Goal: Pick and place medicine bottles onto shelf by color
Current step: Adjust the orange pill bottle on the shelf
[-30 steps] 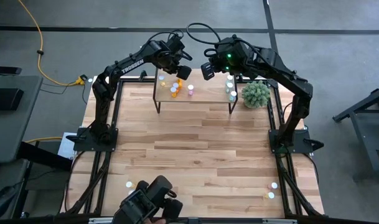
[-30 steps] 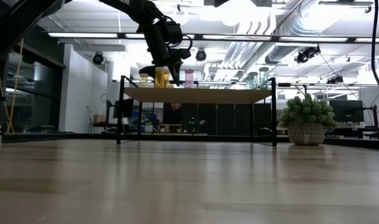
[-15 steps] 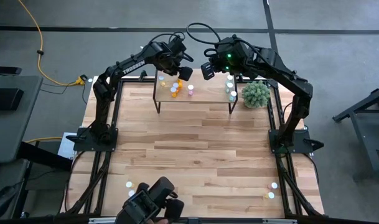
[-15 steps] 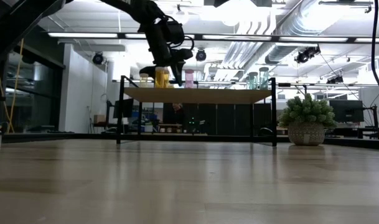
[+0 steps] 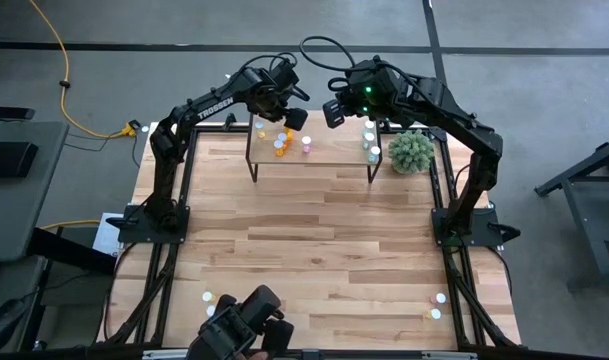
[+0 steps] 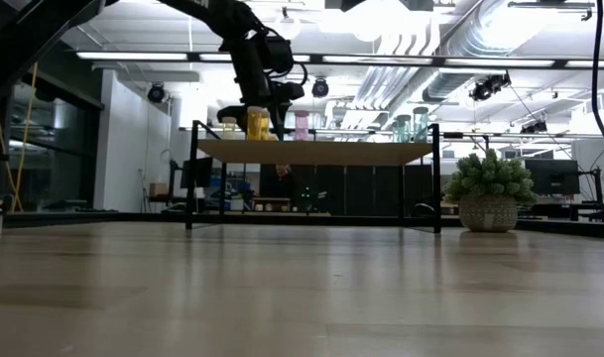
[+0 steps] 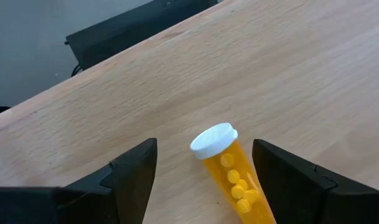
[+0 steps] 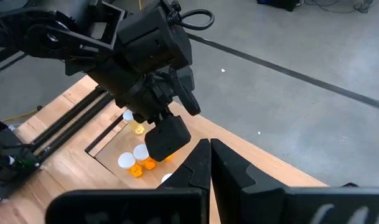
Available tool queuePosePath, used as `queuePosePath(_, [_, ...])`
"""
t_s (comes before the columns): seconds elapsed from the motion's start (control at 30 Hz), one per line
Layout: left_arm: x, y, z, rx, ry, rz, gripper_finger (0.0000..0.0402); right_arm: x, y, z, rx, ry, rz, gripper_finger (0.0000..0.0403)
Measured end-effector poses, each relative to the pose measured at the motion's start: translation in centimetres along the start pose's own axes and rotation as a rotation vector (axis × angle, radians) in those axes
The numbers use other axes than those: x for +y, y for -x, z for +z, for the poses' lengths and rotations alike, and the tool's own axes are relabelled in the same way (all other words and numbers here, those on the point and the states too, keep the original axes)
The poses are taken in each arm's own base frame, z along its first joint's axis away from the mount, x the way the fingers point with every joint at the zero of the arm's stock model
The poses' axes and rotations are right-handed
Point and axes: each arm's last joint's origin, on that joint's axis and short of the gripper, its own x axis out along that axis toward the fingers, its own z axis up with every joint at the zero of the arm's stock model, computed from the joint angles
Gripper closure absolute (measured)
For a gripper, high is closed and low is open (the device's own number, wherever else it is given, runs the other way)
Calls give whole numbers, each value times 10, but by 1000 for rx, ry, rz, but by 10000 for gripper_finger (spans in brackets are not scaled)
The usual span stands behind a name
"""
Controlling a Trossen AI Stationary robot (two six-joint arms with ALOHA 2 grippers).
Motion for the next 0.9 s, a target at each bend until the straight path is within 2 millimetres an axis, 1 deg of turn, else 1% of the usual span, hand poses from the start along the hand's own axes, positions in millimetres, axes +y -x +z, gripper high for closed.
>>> queuePosePath(0.1, [-1, 0, 0, 0, -2, 1, 150, 0, 0, 0, 0, -9, 0, 402])
queuePosePath(0.33, [-12, -10, -3, -4, -21, 17, 150, 0, 0, 0, 0, -9, 0, 402])
queuePosePath(0.43, [-12, -13, -4, 6, -23, 29, 150, 0, 0, 0, 0, -9, 0, 402])
queuePosePath(0.6, [-13, -13, -3, -20, -25, 60, 151, 0, 0, 0, 0, -9, 1, 402])
queuePosePath(0.73, [-12, -13, -3, -18, -15, 62, 171, 0, 0, 0, 0, -9, 1, 402])
queuePosePath(0.9, [-13, -13, -2, -25, -7, 58, 215, 0, 0, 0, 0, -9, 1, 402])
